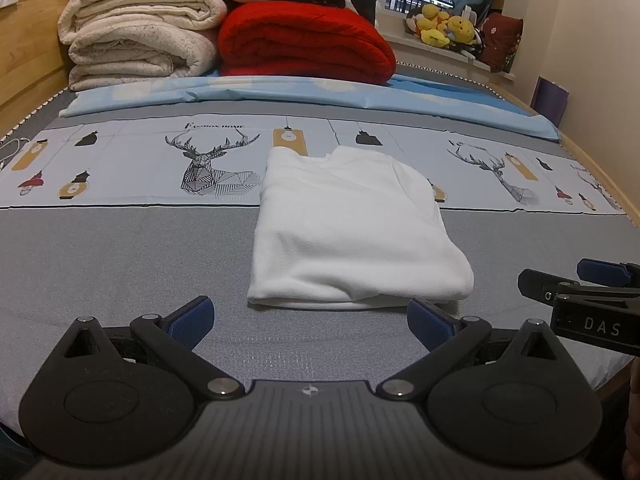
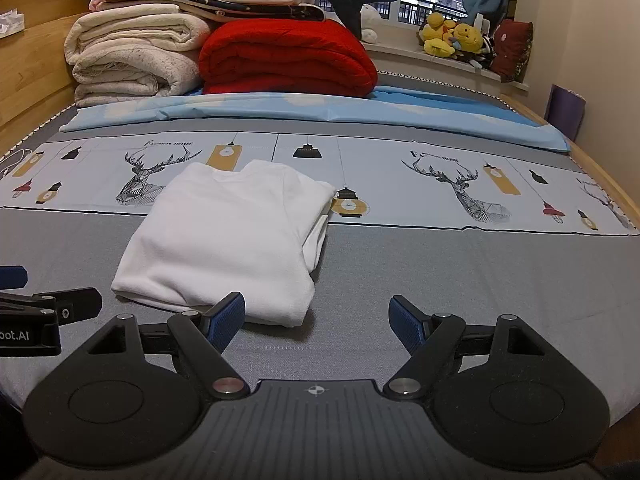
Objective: Fold small clothes
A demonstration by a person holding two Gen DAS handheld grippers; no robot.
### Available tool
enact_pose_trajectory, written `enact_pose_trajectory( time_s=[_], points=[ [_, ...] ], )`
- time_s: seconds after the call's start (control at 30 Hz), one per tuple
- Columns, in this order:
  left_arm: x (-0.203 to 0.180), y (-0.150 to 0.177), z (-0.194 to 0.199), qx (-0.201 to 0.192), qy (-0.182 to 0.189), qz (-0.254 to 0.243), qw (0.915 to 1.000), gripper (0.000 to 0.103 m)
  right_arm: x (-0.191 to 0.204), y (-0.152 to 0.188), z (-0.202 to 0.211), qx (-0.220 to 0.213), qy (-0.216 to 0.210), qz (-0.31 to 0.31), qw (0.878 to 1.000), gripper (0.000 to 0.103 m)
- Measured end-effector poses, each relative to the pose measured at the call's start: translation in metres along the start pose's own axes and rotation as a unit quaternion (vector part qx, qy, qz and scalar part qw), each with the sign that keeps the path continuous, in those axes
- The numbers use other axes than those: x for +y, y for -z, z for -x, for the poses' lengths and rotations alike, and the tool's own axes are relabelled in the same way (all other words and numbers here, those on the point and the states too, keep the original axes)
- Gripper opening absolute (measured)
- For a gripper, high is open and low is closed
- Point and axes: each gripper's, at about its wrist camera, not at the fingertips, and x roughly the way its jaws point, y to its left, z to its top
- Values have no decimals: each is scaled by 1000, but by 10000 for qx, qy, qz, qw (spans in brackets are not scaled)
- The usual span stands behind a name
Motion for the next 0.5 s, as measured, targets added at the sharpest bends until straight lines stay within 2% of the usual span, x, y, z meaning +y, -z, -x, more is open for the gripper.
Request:
enact_pose_trajectory(
  time_s=[0.5],
  points=[
    [-2,0,1,-11,27,36,10000,103,5,-2,0,1,-17,9,10000,80]
  ],
)
